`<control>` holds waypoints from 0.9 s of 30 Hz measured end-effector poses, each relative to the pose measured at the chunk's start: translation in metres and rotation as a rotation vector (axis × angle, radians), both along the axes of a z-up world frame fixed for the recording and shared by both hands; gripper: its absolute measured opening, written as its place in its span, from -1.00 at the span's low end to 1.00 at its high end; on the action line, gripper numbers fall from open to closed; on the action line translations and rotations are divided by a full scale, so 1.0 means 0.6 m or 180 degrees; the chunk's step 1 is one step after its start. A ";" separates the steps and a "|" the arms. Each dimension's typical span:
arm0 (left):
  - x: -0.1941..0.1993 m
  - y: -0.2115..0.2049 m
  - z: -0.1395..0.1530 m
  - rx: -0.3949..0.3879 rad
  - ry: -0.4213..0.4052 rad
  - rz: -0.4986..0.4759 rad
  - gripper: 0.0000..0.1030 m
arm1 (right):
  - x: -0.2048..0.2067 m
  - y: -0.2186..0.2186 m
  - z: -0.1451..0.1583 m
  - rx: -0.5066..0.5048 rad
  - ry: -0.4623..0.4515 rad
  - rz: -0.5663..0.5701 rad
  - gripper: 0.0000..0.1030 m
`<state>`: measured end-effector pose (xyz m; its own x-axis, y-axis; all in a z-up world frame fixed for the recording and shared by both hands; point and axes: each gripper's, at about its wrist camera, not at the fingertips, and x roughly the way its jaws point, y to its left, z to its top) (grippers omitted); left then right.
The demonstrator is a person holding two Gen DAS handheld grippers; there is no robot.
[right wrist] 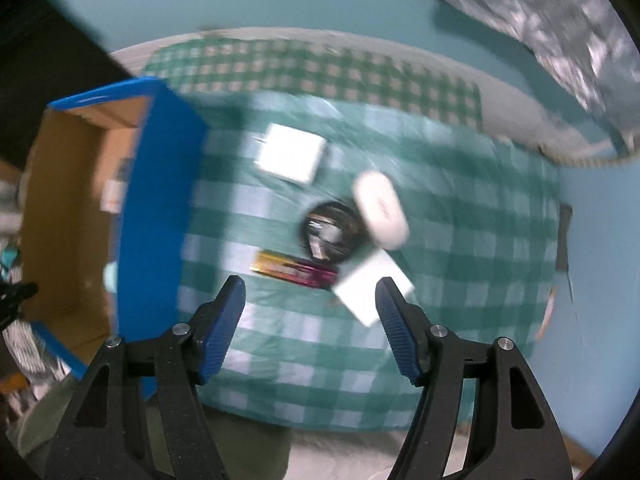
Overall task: Organize rigid objects
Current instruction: 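Move the right tool back over the white square charger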
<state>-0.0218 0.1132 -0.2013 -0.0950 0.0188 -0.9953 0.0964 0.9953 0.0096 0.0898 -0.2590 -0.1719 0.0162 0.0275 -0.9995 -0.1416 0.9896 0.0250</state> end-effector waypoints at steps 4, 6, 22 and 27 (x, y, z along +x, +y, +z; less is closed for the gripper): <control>0.000 0.000 0.000 0.0000 0.0001 0.0003 -0.92 | 0.007 -0.050 -0.041 0.0015 0.0166 -0.0344 0.32; 0.000 0.000 -0.001 -0.0001 0.0004 0.0006 -0.92 | 0.010 -0.071 -0.057 0.0033 0.0230 -0.0529 0.32; 0.000 0.000 0.000 -0.0002 0.0003 0.0006 -0.92 | 0.013 -0.121 -0.133 0.0153 0.0431 -0.1354 0.32; -0.001 0.000 0.000 -0.0002 0.0004 0.0002 -0.92 | 0.009 -0.114 -0.144 0.0132 0.0492 -0.1257 0.20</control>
<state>-0.0227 0.1135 -0.2012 -0.0962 0.0182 -0.9952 0.0958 0.9954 0.0090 0.0952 -0.3273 -0.2584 -0.1163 0.0896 -0.9892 0.2565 0.9648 0.0572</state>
